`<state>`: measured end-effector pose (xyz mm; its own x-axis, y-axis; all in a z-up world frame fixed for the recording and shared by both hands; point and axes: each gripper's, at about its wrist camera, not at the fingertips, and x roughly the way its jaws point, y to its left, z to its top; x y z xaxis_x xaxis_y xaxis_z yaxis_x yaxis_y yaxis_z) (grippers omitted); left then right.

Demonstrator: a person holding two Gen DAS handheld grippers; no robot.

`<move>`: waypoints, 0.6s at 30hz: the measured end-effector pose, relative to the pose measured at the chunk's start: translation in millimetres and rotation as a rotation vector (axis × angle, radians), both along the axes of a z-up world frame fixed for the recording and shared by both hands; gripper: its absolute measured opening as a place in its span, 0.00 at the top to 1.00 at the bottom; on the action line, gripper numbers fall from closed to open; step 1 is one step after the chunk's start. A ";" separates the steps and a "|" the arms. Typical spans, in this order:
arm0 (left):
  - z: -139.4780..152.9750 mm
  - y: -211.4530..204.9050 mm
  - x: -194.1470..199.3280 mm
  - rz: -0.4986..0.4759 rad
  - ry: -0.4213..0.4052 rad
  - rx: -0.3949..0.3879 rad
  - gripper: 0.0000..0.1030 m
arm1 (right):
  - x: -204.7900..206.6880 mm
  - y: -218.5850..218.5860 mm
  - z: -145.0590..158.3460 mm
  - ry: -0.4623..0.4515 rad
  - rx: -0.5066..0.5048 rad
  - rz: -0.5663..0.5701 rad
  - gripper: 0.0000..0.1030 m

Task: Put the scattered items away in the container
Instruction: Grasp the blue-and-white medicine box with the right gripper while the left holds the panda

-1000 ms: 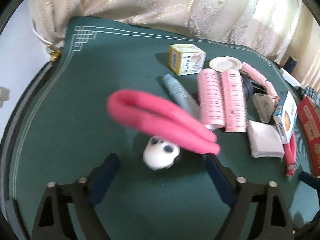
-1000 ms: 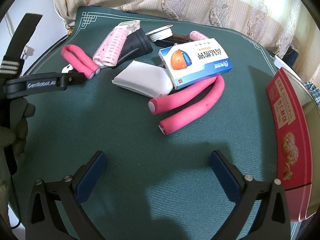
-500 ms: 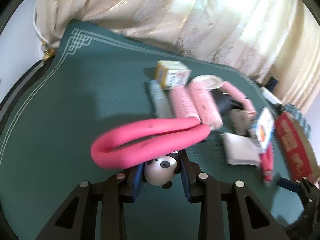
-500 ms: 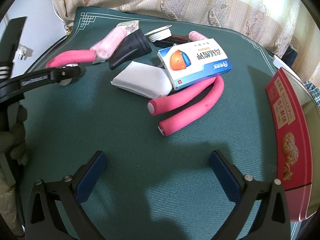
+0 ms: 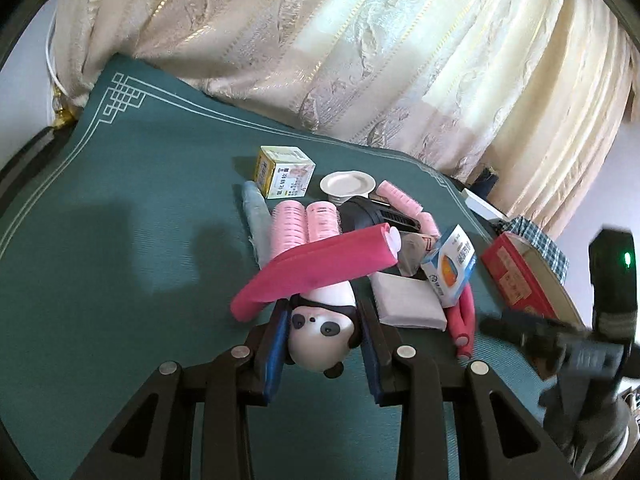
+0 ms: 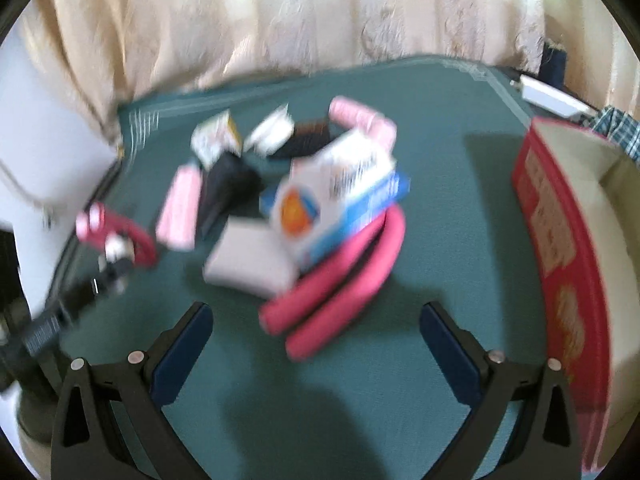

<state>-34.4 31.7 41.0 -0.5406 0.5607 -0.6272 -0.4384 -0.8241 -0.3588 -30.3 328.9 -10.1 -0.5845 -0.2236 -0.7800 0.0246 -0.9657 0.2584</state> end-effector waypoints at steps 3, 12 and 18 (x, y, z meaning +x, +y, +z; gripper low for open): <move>2.9 -0.4 4.6 -0.021 0.009 0.018 0.67 | -19.5 0.9 5.3 0.015 -0.038 -0.030 0.00; 15.0 4.7 16.6 -0.115 0.038 0.120 0.67 | -52.6 10.2 -1.0 -0.012 -0.096 -0.135 0.00; 15.6 5.9 18.5 -0.062 0.071 0.051 0.67 | -69.6 -1.5 -0.8 -0.012 -0.055 -0.153 0.00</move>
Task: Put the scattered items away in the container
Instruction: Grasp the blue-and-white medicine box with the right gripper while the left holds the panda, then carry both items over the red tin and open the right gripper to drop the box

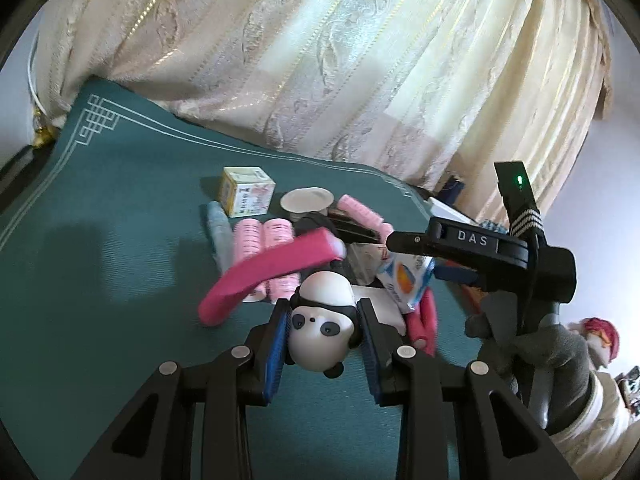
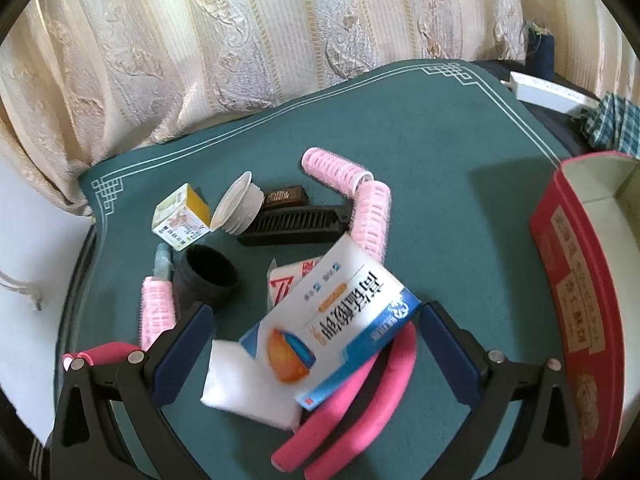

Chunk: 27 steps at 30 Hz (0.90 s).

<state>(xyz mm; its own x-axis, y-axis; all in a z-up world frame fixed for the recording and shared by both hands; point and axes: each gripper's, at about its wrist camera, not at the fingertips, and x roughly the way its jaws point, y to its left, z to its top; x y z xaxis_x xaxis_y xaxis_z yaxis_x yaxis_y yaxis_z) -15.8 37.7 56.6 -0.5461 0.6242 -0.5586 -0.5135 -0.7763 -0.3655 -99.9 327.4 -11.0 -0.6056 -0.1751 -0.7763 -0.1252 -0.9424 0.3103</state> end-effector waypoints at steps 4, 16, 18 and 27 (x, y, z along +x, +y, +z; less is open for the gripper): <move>-1.5 1.0 0.5 -0.004 0.006 -0.017 0.67 | -4.4 -4.7 -3.1 -0.009 0.069 -0.012 0.05; -3.6 8.3 3.9 -0.060 -0.008 -0.009 0.67 | 19.6 1.4 5.8 0.057 0.055 0.030 0.35; -4.4 9.3 3.7 -0.067 -0.017 -0.001 0.67 | 26.7 2.5 11.2 0.083 0.046 0.036 0.36; -1.9 23.0 12.9 -0.065 -0.027 -0.028 0.67 | 56.0 17.8 39.1 0.171 0.015 0.010 0.39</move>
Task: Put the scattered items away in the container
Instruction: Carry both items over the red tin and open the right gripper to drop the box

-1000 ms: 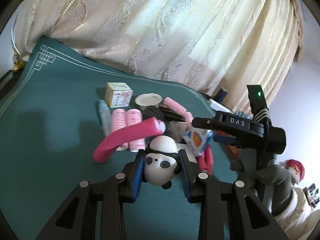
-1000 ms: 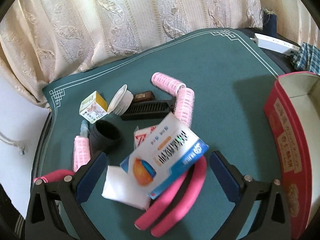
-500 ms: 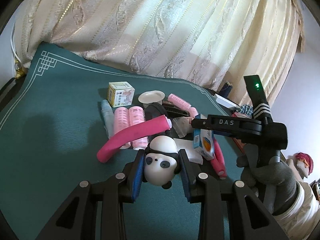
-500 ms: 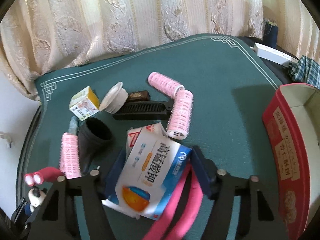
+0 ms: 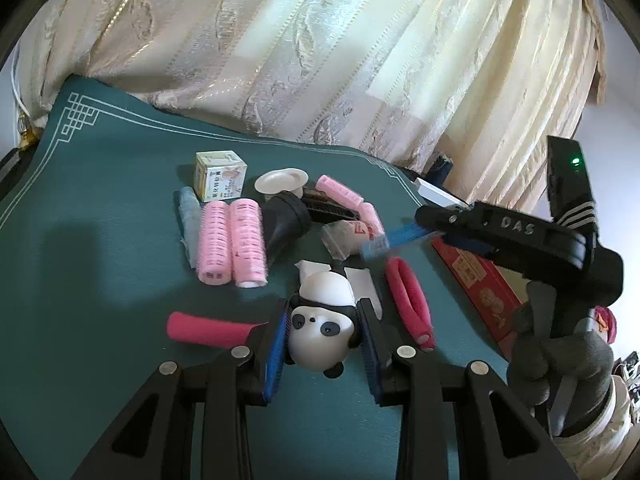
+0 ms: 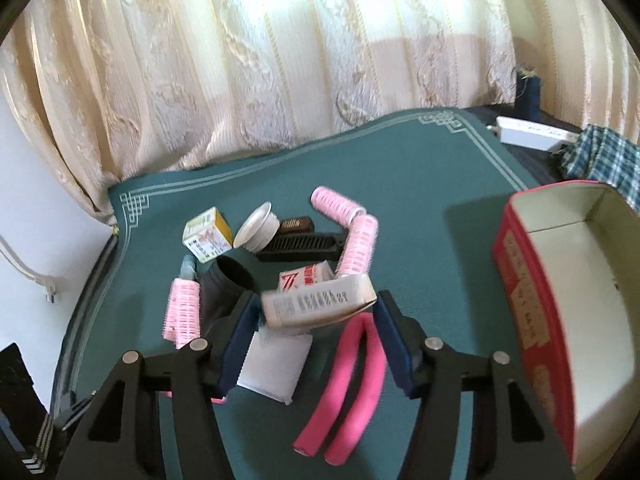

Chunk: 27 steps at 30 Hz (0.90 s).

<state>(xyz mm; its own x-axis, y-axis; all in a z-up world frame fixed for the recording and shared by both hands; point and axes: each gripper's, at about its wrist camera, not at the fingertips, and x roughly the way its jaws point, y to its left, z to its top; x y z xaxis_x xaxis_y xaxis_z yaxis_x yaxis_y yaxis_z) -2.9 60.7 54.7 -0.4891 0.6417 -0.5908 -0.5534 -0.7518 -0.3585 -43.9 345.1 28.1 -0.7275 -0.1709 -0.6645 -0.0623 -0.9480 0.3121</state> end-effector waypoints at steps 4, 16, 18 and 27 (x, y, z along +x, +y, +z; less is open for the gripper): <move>2.0 6.5 7.9 0.001 -0.011 -0.005 0.67 | 10.7 6.6 7.1 0.026 -0.016 -0.001 0.39; 25.7 36.4 35.2 -0.030 0.035 -0.045 0.67 | 52.3 42.2 31.4 0.117 -0.041 -0.041 0.39; 30.7 47.5 41.1 -0.046 0.046 -0.053 0.67 | 62.2 53.7 34.7 0.135 -0.046 -0.061 0.39; 44.4 96.5 67.4 -0.123 0.077 -0.087 0.67 | 104.8 103.5 43.6 0.189 -0.033 -0.150 0.39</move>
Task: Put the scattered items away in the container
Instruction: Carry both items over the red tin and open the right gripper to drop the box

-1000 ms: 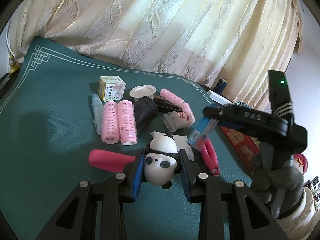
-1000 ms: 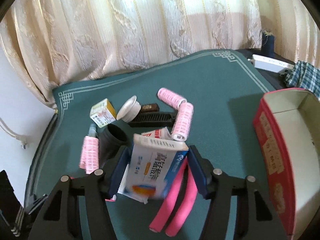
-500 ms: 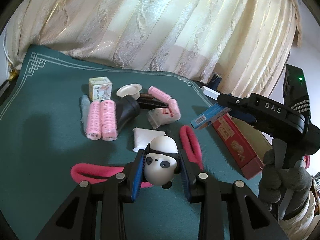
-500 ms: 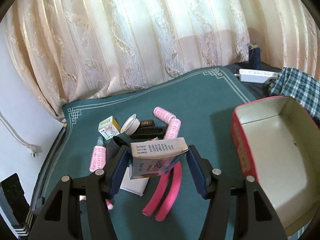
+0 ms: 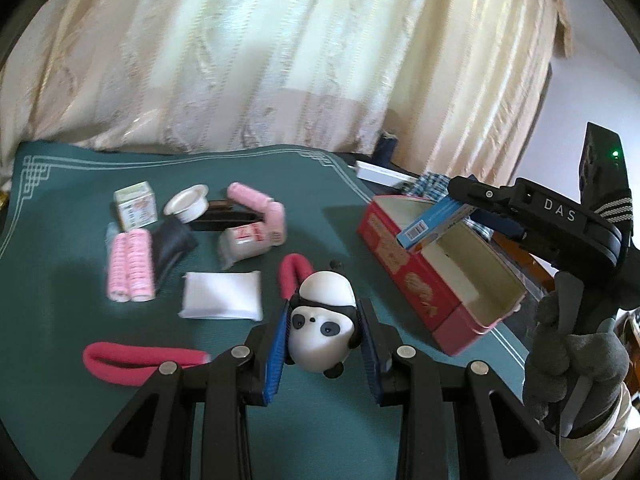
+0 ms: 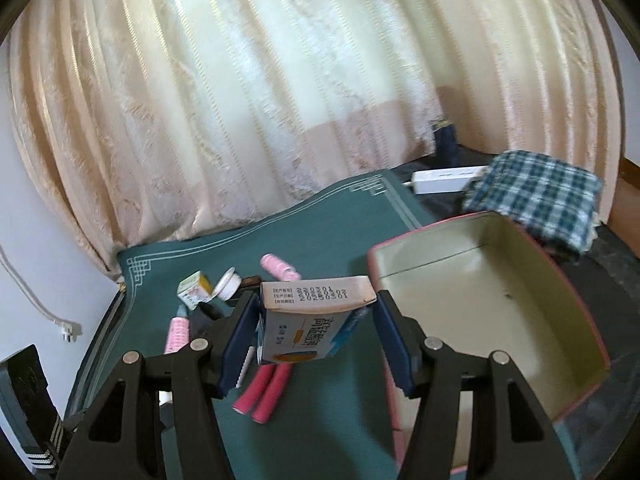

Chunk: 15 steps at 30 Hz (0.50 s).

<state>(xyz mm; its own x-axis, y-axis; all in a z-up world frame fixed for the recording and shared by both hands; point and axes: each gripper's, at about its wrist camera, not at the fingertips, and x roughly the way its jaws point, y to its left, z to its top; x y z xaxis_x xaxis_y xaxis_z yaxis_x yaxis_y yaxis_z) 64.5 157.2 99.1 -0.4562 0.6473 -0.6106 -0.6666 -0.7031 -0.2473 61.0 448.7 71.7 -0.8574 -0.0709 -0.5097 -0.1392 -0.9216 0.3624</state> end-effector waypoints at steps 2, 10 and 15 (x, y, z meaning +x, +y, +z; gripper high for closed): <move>2.1 11.2 6.0 -0.020 0.004 -0.007 0.67 | 8.5 11.7 -0.5 0.001 0.001 -0.025 0.39; 8.3 59.1 26.9 -0.112 0.014 -0.024 0.67 | 41.1 61.5 -3.9 -0.024 0.038 -0.130 0.39; 9.3 86.3 36.5 -0.166 0.012 -0.035 0.67 | 47.6 81.7 -18.1 -0.085 0.062 -0.159 0.39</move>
<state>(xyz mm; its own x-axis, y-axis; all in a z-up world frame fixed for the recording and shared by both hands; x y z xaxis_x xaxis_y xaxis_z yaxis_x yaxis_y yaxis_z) 101.0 243.5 108.4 -0.3524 0.6927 -0.6293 -0.7771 -0.5912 -0.2157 108.5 530.4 53.6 -0.8088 0.0963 -0.5801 -0.3129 -0.9058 0.2858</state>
